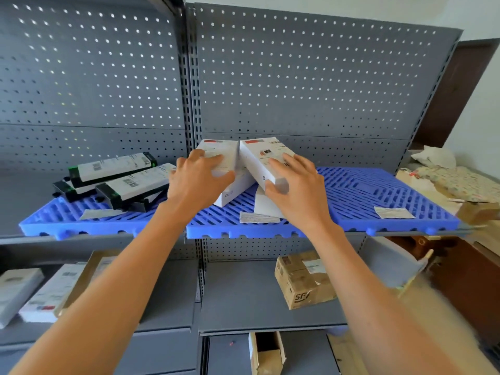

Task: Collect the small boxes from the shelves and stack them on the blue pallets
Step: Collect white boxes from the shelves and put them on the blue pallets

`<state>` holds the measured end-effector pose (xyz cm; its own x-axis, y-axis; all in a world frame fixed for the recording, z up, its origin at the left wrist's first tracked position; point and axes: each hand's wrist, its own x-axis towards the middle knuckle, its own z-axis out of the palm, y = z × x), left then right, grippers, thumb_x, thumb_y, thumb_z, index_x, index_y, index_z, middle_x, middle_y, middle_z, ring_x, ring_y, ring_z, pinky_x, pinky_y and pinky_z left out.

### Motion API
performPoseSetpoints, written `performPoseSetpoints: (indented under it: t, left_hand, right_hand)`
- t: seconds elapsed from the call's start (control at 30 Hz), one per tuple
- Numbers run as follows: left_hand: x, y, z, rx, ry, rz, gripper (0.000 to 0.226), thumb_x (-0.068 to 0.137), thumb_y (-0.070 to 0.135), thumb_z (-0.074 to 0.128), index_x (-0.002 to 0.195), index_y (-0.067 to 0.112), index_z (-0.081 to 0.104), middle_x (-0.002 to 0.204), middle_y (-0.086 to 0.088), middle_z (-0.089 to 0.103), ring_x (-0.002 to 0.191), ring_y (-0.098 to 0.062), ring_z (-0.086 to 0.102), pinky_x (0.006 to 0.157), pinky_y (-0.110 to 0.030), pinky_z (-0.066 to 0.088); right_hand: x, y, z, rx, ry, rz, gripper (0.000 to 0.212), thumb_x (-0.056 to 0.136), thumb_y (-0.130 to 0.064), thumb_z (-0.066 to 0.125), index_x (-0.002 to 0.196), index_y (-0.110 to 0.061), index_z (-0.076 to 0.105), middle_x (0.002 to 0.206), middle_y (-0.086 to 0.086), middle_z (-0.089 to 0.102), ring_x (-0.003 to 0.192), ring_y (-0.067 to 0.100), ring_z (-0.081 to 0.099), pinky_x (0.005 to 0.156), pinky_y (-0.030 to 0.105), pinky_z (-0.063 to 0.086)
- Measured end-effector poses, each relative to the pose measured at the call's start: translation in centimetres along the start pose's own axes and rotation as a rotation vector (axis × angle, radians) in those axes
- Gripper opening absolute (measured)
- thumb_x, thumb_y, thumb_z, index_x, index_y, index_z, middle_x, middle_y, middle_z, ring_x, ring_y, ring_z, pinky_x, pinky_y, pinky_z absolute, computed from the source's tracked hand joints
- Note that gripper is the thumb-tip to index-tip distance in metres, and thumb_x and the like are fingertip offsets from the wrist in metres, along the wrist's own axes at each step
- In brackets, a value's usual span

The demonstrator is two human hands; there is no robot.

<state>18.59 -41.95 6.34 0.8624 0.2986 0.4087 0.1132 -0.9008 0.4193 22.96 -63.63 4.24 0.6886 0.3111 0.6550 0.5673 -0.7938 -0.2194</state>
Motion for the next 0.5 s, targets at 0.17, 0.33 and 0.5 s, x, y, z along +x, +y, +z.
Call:
performPoseSetpoints:
  t: [0.17, 0.33, 0.5]
  left_hand:
    - [-0.3, 0.9, 0.4, 0.043, 0.009, -0.024, 0.068, 0.087, 0.069, 0.053, 0.145, 0.032, 0.051, 0.154, 0.0, 0.039, 0.137, -0.033, 0.033, 0.104, -0.057, 0.041]
    - [-1.0, 1.5, 0.6, 0.06, 0.054, -0.001, 0.074, 0.088, 0.071, 0.049, 0.145, 0.024, 0.05, 0.152, 0.0, 0.041, 0.14, -0.027, 0.028, 0.103, -0.059, 0.042]
    - [-2.5, 2.0, 0.9, 0.158, 0.135, 0.046, 0.062, 0.093, 0.062, 0.051, 0.143, 0.025, 0.051, 0.154, -0.001, 0.04, 0.146, -0.027, 0.026, 0.108, -0.06, 0.035]
  right_hand:
    - [-0.2, 0.3, 0.4, -0.008, -0.038, 0.006, 0.049, 0.09, -0.05, 0.053, 0.135, -0.029, 0.057, 0.139, -0.006, 0.053, 0.136, 0.023, 0.039, 0.091, 0.047, 0.043]
    - [0.0, 0.1, 0.2, -0.028, -0.074, 0.02, 0.051, 0.092, -0.053, 0.052, 0.137, -0.028, 0.054, 0.143, -0.005, 0.048, 0.138, 0.024, 0.034, 0.093, 0.05, 0.044]
    - [-0.8, 0.1, -0.1, 0.053, -0.059, 0.027, 0.056, 0.094, -0.056, 0.054, 0.14, -0.024, 0.052, 0.151, -0.003, 0.043, 0.144, 0.024, 0.027, 0.1, 0.051, 0.04]
